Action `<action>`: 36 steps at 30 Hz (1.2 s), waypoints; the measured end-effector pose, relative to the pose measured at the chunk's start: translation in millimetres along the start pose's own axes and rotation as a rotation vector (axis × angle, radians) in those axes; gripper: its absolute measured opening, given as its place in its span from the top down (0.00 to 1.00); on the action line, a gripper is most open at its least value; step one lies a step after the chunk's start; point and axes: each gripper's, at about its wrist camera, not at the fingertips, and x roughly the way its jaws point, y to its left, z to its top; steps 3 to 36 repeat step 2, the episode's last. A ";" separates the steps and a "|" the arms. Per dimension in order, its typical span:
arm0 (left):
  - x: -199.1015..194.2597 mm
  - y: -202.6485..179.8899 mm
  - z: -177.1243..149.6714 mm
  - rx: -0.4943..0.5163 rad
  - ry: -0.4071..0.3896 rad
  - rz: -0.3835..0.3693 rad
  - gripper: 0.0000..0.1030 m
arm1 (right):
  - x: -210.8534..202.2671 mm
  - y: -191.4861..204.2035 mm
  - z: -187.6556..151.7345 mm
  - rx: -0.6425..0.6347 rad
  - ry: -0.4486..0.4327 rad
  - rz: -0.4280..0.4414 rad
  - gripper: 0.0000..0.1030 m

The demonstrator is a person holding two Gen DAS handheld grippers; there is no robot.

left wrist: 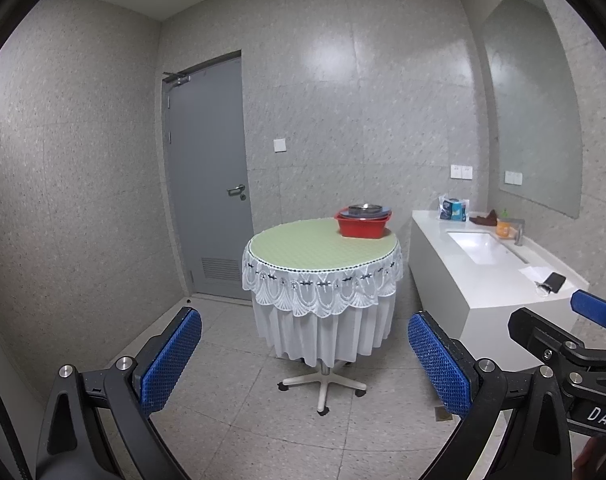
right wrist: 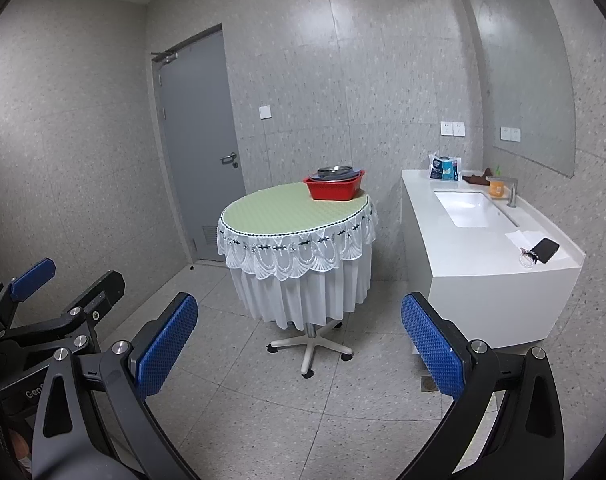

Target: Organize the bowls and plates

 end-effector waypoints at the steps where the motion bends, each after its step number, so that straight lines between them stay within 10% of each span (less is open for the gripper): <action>1: 3.8 -2.1 0.4 0.000 0.000 0.005 0.01 | 2.0 -1.7 -0.1 0.000 0.001 0.001 0.00; 36: 9.1 -4.0 1.3 0.003 0.004 0.008 0.01 | 4.6 -3.8 0.0 0.000 0.003 0.002 0.00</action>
